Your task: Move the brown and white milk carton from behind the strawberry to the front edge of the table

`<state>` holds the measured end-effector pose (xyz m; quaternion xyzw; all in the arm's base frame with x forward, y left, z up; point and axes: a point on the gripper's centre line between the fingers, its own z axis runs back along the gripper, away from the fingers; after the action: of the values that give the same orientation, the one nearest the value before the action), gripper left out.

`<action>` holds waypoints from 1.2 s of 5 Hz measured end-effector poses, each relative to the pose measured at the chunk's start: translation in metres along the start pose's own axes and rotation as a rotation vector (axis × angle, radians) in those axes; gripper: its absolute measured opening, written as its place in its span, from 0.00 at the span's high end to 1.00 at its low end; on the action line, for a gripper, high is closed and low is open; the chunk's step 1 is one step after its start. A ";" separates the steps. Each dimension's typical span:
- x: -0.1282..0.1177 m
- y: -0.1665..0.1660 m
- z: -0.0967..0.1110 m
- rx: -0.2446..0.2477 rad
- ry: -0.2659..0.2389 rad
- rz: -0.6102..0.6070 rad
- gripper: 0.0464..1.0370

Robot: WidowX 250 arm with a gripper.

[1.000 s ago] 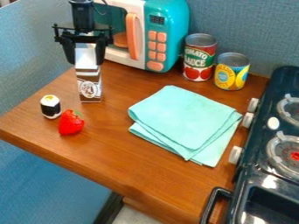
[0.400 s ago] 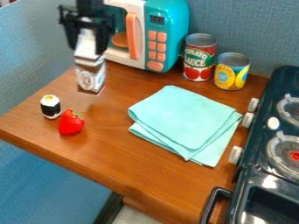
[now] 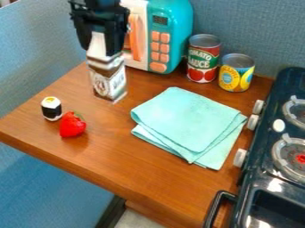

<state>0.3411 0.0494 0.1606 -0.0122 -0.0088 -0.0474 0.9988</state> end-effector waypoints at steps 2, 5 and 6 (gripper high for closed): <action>-0.047 -0.055 -0.020 -0.104 0.112 -0.205 0.22; -0.054 -0.084 -0.067 -0.047 0.218 -0.251 0.22; -0.055 -0.088 -0.071 -0.018 0.200 -0.231 0.22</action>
<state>0.2788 -0.0351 0.0911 -0.0150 0.0897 -0.1629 0.9824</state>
